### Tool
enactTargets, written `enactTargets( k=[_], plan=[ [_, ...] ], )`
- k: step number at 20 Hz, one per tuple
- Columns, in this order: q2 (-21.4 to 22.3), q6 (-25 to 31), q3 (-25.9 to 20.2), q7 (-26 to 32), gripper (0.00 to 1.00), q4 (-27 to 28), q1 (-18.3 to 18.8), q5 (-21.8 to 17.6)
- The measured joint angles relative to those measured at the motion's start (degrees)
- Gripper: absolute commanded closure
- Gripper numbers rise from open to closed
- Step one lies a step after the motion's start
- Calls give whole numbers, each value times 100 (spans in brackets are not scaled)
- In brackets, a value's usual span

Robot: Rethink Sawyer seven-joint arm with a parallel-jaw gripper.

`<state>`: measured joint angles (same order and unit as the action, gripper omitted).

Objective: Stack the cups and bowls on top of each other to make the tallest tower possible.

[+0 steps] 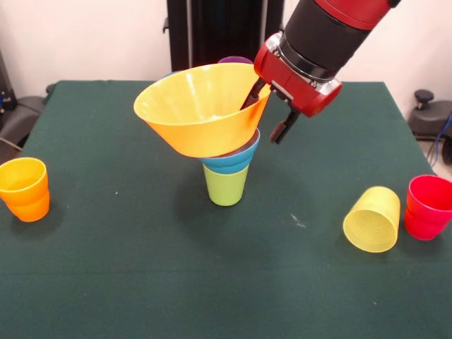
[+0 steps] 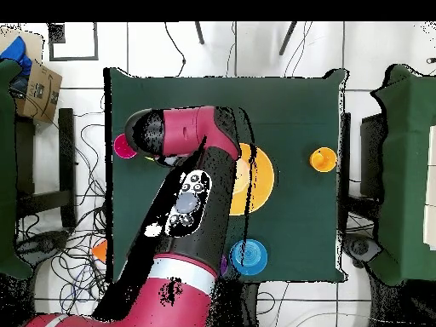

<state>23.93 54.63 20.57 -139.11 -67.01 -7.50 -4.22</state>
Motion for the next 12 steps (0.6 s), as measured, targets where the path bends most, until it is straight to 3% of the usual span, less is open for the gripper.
enactTargets(
  k=[7,12],
  plan=[
    [4,50,0,0,0,2,0,0],
    [3,379,0,0,0,41,0,0]
  ],
)
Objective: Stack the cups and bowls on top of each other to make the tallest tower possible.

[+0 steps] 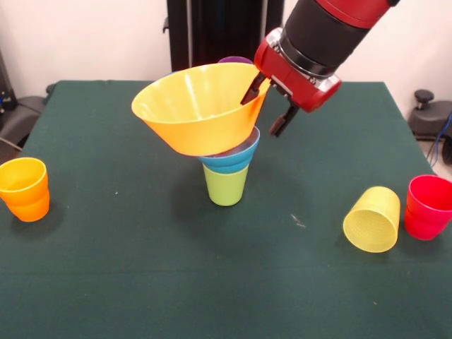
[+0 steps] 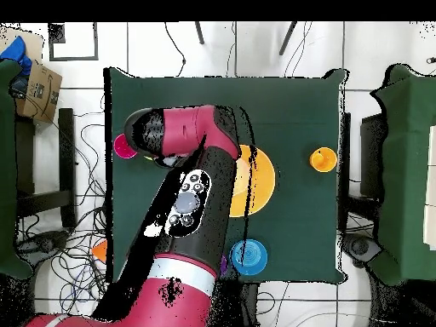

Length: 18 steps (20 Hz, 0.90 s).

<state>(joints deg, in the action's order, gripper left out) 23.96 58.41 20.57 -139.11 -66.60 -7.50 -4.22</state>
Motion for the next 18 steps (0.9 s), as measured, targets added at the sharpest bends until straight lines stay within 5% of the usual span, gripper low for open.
enactTargets(
  k=[8,18],
  plan=[
    [0,678,13,0,0,202,0,0],
    [-1,812,26,0,0,298,0,-1]
  ],
)
